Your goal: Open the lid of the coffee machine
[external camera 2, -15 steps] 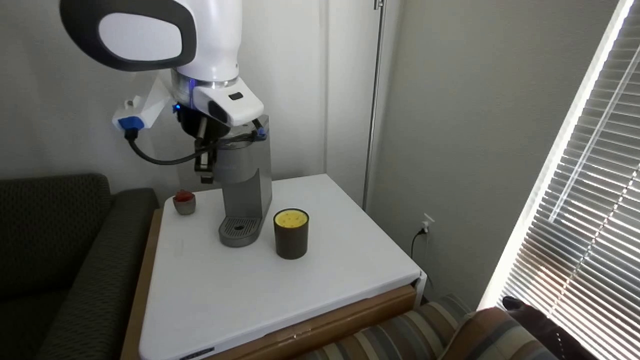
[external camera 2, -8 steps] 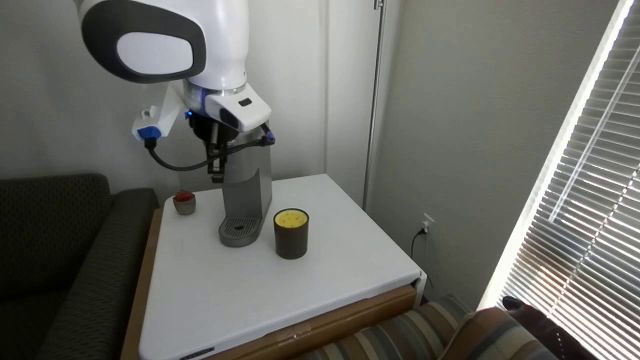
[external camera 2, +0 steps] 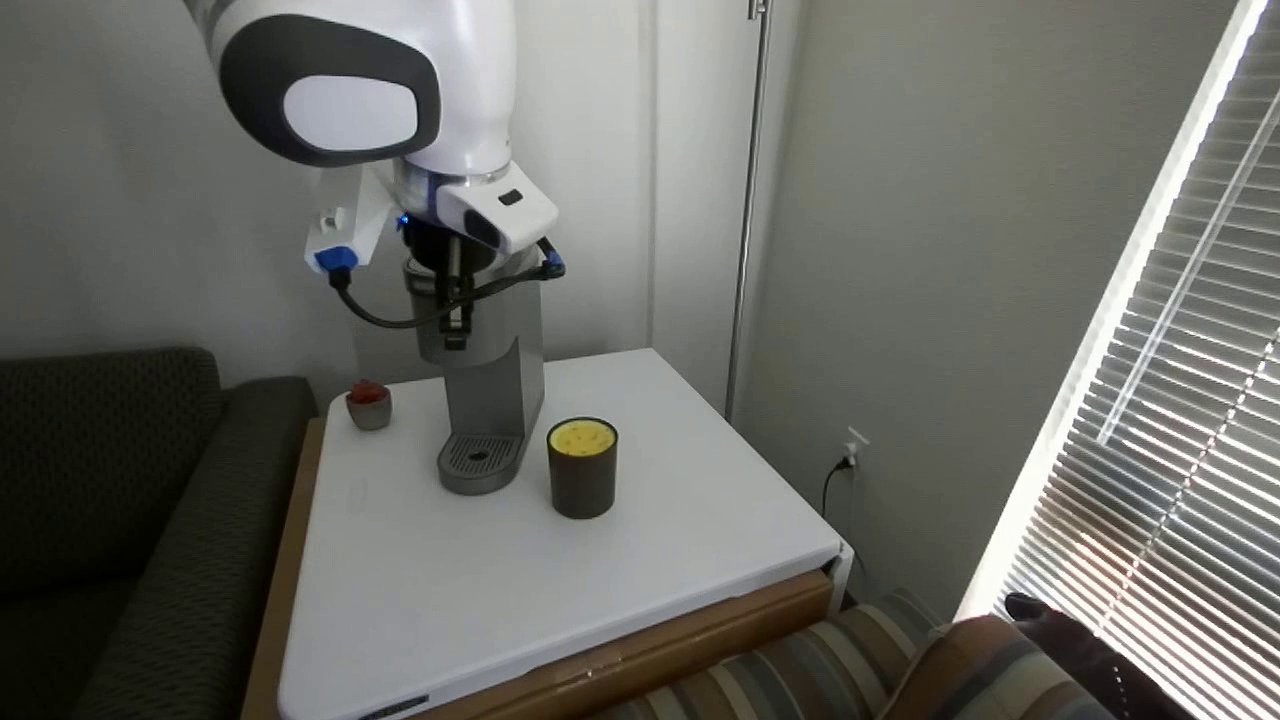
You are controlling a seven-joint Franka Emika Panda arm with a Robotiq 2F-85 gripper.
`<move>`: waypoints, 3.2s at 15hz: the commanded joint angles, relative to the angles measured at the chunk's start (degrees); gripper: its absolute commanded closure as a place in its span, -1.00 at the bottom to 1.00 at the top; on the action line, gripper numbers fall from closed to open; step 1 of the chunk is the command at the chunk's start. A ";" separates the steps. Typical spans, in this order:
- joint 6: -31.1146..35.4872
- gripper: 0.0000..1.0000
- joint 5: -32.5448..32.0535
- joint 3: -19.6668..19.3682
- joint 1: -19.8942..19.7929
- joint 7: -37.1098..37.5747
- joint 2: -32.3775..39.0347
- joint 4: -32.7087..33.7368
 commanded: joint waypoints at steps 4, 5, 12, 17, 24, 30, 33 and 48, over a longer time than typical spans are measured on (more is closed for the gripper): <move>-3.28 1.00 6.07 2.06 -1.96 0.21 -0.58 2.13; -3.34 1.00 6.49 1.87 -1.68 0.71 -1.09 1.90; -2.17 1.00 5.21 0.84 -0.44 4.09 -3.59 0.19; -2.31 1.00 4.29 0.67 -0.03 5.53 -6.26 -0.07; -2.56 1.00 3.39 0.75 0.26 5.36 -7.24 -0.06; -2.52 1.00 1.11 0.73 0.72 5.20 -7.70 1.18; -2.64 1.00 -1.59 0.74 0.87 5.31 -7.43 2.68; -6.51 1.00 -11.69 1.33 3.59 5.88 -2.35 16.26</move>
